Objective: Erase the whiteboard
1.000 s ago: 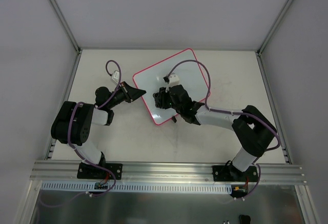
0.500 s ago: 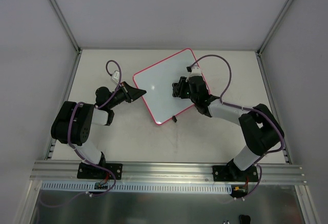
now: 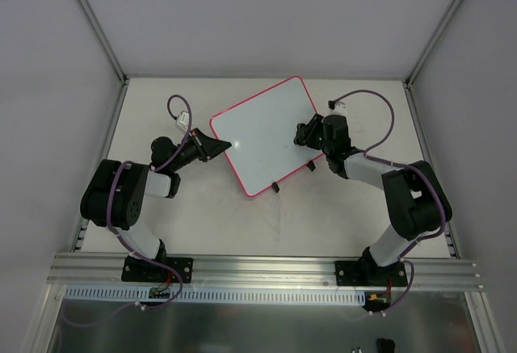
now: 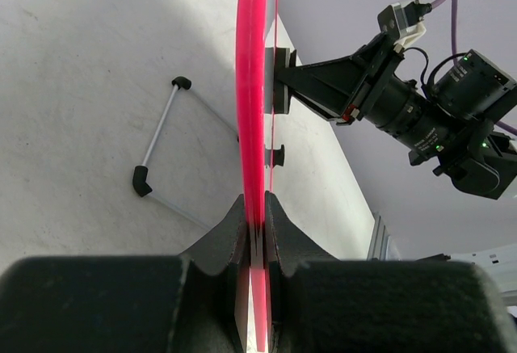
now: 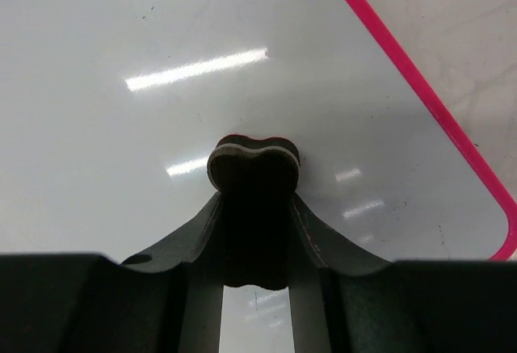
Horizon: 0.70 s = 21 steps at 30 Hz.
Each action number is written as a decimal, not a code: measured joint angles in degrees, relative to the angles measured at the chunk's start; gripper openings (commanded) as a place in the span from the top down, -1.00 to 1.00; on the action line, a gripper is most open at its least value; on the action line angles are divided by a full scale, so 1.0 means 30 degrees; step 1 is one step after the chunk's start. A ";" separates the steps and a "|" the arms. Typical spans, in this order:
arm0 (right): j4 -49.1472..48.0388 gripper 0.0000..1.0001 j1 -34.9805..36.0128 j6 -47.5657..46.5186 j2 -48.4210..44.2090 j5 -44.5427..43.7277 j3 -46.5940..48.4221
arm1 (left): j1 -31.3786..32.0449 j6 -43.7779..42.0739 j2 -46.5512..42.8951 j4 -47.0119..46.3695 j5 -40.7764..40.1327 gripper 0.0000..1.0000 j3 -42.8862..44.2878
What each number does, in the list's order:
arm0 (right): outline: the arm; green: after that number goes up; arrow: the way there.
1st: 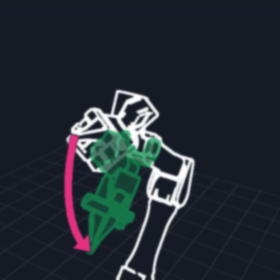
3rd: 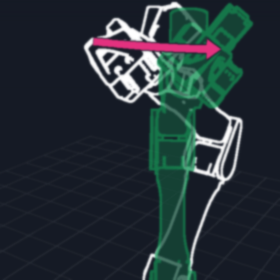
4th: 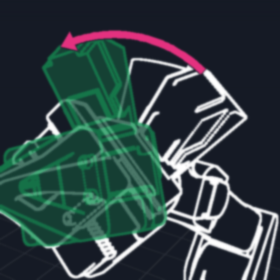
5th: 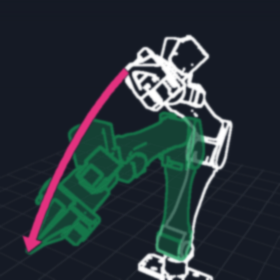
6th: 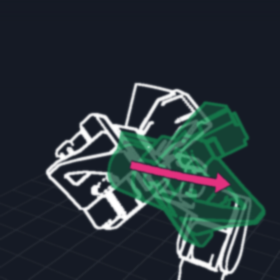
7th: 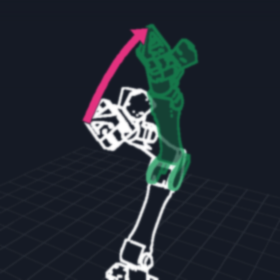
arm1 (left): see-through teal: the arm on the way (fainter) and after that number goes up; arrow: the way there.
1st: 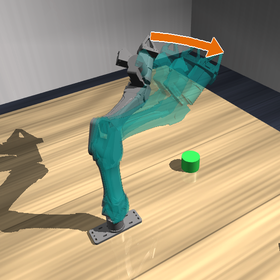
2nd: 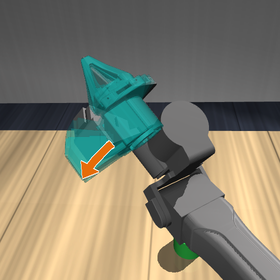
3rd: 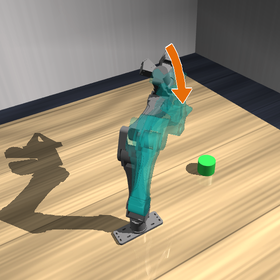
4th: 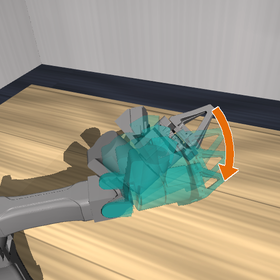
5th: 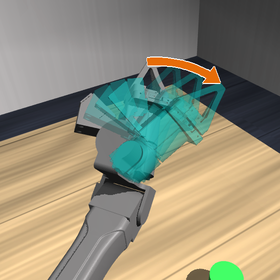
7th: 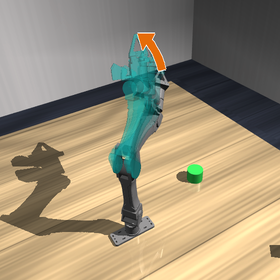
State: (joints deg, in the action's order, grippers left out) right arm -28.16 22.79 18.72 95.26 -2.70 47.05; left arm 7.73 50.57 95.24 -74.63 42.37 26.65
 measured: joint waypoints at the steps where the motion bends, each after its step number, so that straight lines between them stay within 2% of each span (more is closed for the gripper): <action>1: 0.0000 1.00 -0.0058 0.0124 0.0000 -0.0015 -0.0015 | 0.0029 0.0000 -0.0007 -0.0022 -0.0007 1.00 0.0000; 13: 0.0000 1.00 0.0189 0.0474 -0.0058 -0.0415 -0.0080 | 0.0029 0.0000 -0.0146 0.0000 -0.0007 1.00 -0.0051; 21: 0.0015 1.00 0.1698 0.0452 -0.0197 -0.3402 -0.0124 | 0.0015 0.0000 -0.0146 0.0022 0.0138 1.00 -0.0058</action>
State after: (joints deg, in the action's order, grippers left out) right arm -28.12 27.88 20.08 94.67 -12.91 46.68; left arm 7.77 50.57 94.80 -74.56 42.78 26.48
